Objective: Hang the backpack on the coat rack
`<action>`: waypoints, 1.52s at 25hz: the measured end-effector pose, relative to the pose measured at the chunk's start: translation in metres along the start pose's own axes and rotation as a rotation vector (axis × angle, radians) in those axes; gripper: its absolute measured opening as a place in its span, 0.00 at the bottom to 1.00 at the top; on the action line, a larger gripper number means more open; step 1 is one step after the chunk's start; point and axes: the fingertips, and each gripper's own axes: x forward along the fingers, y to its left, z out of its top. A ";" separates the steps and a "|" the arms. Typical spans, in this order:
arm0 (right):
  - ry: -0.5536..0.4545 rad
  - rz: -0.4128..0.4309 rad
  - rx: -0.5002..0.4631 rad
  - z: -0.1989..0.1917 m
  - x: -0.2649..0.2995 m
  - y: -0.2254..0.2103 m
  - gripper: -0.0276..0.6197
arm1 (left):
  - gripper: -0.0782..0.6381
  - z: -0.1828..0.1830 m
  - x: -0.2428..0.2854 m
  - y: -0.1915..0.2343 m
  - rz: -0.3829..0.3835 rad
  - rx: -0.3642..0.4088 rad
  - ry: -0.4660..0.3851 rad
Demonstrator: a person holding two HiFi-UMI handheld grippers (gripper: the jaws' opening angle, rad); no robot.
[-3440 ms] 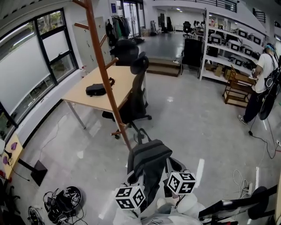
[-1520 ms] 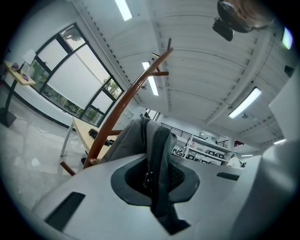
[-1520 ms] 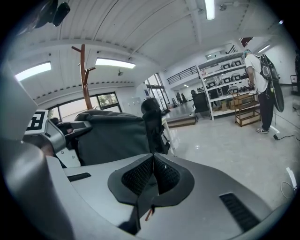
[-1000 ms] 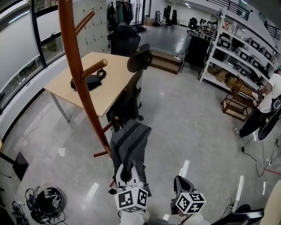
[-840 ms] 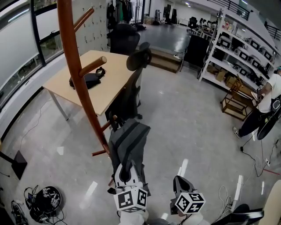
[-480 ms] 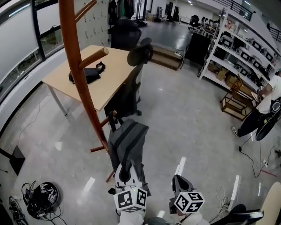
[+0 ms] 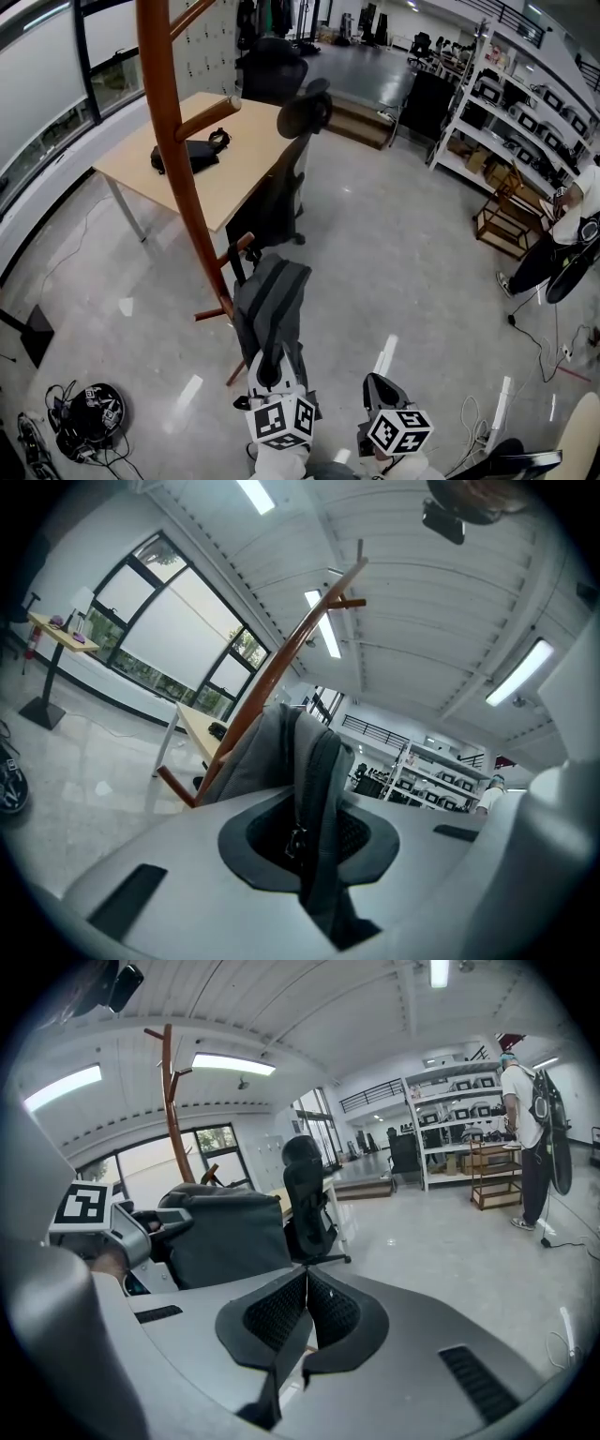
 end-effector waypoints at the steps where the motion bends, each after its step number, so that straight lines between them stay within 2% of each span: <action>1: 0.000 0.004 0.000 0.000 0.000 0.001 0.06 | 0.14 -0.004 0.000 0.002 0.005 0.006 0.010; 10: -0.002 0.010 -0.002 -0.006 -0.003 0.003 0.06 | 0.14 -0.027 0.004 0.009 0.017 0.067 0.041; 14: -0.005 0.013 0.001 -0.007 -0.003 0.005 0.06 | 0.19 -0.041 0.011 0.015 0.045 0.110 0.091; 16: -0.004 0.016 0.003 -0.007 -0.003 0.008 0.06 | 0.24 -0.049 0.012 0.016 0.041 0.100 0.131; 18: -0.002 0.022 0.005 -0.009 -0.003 0.010 0.06 | 0.29 -0.058 0.012 0.015 0.023 0.058 0.166; 22: -0.004 0.031 0.009 -0.011 -0.004 0.014 0.06 | 0.32 -0.065 0.007 0.008 -0.025 -0.019 0.194; 32: -0.011 0.063 0.007 -0.016 -0.011 0.031 0.06 | 0.32 -0.062 -0.025 0.001 -0.073 -0.010 0.203; 38: -0.025 0.102 0.011 -0.015 -0.014 0.049 0.06 | 0.32 -0.053 -0.052 0.004 -0.079 0.038 0.212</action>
